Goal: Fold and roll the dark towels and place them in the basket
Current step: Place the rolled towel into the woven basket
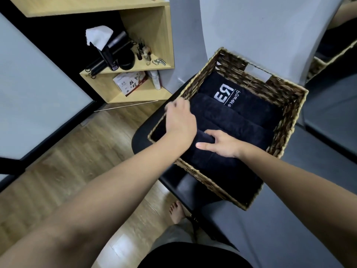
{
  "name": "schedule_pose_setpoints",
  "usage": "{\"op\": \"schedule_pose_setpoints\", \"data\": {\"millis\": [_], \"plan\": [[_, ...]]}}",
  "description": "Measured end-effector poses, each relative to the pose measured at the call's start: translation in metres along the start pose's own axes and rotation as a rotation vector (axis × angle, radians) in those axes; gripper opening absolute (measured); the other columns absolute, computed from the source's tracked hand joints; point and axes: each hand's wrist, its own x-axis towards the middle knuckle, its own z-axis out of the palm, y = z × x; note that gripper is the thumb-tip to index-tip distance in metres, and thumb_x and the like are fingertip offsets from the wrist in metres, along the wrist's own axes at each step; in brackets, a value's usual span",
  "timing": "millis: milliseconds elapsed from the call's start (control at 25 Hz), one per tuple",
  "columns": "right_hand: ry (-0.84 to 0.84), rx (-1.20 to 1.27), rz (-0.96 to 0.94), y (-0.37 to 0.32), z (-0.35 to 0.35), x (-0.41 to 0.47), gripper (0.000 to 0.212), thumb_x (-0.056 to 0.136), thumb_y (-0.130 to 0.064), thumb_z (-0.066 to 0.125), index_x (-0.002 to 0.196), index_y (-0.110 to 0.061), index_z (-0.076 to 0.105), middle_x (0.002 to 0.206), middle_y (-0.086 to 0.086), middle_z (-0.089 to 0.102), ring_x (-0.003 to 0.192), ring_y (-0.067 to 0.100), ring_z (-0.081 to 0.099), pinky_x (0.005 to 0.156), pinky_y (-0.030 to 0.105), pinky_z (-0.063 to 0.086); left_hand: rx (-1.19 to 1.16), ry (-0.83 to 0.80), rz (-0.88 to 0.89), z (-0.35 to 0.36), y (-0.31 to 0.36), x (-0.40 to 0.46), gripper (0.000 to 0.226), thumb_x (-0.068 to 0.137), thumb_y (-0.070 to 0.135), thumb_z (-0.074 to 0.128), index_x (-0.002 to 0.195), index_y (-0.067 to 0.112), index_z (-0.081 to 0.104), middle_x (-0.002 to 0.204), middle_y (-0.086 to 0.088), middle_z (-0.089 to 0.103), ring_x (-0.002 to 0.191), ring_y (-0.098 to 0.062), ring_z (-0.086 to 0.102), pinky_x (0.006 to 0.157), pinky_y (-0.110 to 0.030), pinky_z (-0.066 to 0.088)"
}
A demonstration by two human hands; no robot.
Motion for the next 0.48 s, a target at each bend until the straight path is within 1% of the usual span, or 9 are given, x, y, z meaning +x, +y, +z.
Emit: {"op": "schedule_pose_setpoints", "data": {"millis": [40,80,120,160,240,280,360,400,480], "plan": [[-0.003,-0.018,-0.003,-0.003,-0.002,-0.002,0.031,0.086,-0.048,0.075,0.103,-0.024,0.068,0.092,-0.014,0.071,0.085,0.000,0.064,0.085,0.025,0.048,0.032,0.044,0.112,-0.003,0.005,0.006,0.038,0.104,0.034,0.040,0.128,0.020,0.065,0.130,-0.009,0.054,0.119,-0.028,0.047,0.092,-0.039,0.039],[-0.010,-0.040,0.003,-0.008,-0.003,-0.005,0.033,0.087,-0.050,0.073,0.109,-0.026,0.066,0.100,-0.017,0.069,0.092,-0.003,0.062,0.089,0.025,0.045,-0.036,0.025,0.231,-0.004,0.009,0.010,0.040,0.104,0.039,0.038,0.125,0.019,0.067,0.130,-0.008,0.058,0.119,-0.028,0.050,0.089,-0.039,0.038],[-0.014,-0.074,0.024,-0.011,-0.004,-0.010,0.039,0.087,-0.055,0.070,0.117,-0.029,0.064,0.110,-0.017,0.067,0.101,-0.004,0.059,0.093,0.025,0.043,-0.161,-0.050,0.295,-0.002,0.010,0.014,0.044,0.105,0.043,0.034,0.121,0.019,0.068,0.126,-0.007,0.063,0.117,-0.027,0.056,0.084,-0.040,0.038],[-0.012,-0.122,0.052,-0.011,-0.004,-0.016,0.049,0.086,-0.064,0.065,0.123,-0.031,0.060,0.116,-0.016,0.065,0.107,-0.002,0.058,0.096,0.026,0.043,-0.270,-0.099,0.303,0.003,0.008,0.018,0.051,0.105,0.047,0.029,0.117,0.019,0.070,0.122,-0.006,0.067,0.113,-0.027,0.061,0.080,-0.039,0.038],[0.007,-0.257,0.138,-0.008,-0.003,-0.031,0.073,0.077,-0.087,0.049,0.127,-0.034,0.056,0.118,-0.013,0.063,0.109,0.007,0.060,0.099,0.034,0.046,-0.322,-0.112,0.305,0.009,-0.001,0.029,0.063,0.103,0.058,0.022,0.116,0.020,0.070,0.120,-0.004,0.069,0.111,-0.027,0.064,0.076,-0.037,0.038],[0.013,-0.326,0.180,-0.005,-0.003,-0.038,0.083,0.071,-0.095,0.041,0.126,-0.033,0.055,0.117,-0.011,0.063,0.107,0.012,0.060,0.099,0.038,0.047,-0.293,-0.131,0.323,0.012,-0.005,0.035,0.067,0.101,0.063,0.020,0.119,0.021,0.070,0.122,-0.004,0.069,0.113,-0.027,0.063,0.077,-0.038,0.038],[0.020,-0.395,0.227,0.002,-0.004,-0.049,0.090,0.062,-0.103,0.035,0.114,-0.033,0.057,0.111,-0.010,0.065,0.103,0.015,0.061,0.097,0.042,0.049,-0.268,-0.176,0.351,0.017,-0.007,0.042,0.071,0.100,0.067,0.019,0.124,0.021,0.068,0.127,-0.005,0.067,0.117,-0.028,0.061,0.081,-0.040,0.040],[0.023,-0.397,0.243,0.005,-0.005,-0.053,0.089,0.060,-0.105,0.034,0.108,-0.033,0.058,0.108,-0.010,0.065,0.101,0.015,0.062,0.096,0.044,0.050,-0.290,-0.187,0.369,0.019,-0.007,0.043,0.071,0.100,0.067,0.019,0.122,0.021,0.068,0.128,-0.006,0.067,0.117,-0.029,0.061,0.084,-0.041,0.041],[0.012,-0.406,0.273,0.007,-0.005,-0.058,0.090,0.057,-0.106,0.034,0.104,-0.033,0.058,0.106,-0.009,0.065,0.101,0.017,0.062,0.095,0.045,0.051,-0.367,-0.182,0.386,0.034,-0.004,0.040,0.066,0.101,0.065,0.019,0.110,0.021,0.069,0.124,-0.008,0.068,0.113,-0.030,0.062,0.088,-0.042,0.044]]}}
